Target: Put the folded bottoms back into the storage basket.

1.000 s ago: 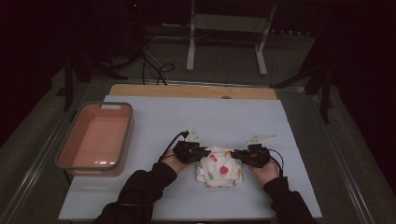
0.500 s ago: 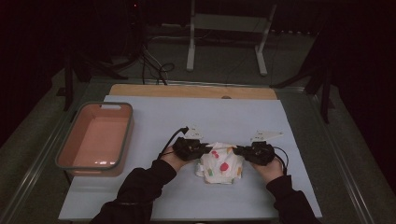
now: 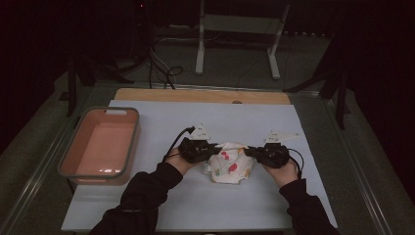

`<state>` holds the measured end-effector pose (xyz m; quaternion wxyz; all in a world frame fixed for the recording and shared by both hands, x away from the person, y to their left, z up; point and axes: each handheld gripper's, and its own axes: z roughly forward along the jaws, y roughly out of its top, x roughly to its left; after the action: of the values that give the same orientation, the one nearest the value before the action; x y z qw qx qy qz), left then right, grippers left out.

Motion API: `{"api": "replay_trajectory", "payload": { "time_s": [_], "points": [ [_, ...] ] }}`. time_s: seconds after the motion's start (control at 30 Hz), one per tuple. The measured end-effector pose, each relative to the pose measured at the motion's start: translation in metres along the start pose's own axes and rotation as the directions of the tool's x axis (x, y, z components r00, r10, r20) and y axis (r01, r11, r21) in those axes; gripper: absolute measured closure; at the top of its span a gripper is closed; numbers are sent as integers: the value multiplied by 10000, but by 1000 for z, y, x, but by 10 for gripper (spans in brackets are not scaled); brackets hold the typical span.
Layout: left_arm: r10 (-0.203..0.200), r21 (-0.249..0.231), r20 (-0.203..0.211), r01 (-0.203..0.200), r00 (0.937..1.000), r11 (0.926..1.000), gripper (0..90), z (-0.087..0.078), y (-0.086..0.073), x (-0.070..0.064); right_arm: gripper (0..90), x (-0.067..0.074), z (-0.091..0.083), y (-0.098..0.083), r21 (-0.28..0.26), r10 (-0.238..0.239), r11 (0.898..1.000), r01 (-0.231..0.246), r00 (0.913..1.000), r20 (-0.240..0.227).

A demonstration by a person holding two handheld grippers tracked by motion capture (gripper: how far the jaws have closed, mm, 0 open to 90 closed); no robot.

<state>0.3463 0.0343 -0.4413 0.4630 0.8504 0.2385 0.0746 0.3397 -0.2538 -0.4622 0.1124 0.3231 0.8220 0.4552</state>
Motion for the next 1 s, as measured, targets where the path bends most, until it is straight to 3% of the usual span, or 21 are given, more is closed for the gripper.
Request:
{"api": "replay_trajectory", "payload": {
  "time_s": [0.4,1.0],
  "points": [
    [-107,-121,80,108,9999,9999,829,-13,4,7,856,3,4,14,-262,79,9996,-82,9999,-126],
    [-224,-73,-153,223,9996,9997,829,-43,-1,17,856,18,17,37,-211,-361,9992,352,9984,-427]
  ]
}}
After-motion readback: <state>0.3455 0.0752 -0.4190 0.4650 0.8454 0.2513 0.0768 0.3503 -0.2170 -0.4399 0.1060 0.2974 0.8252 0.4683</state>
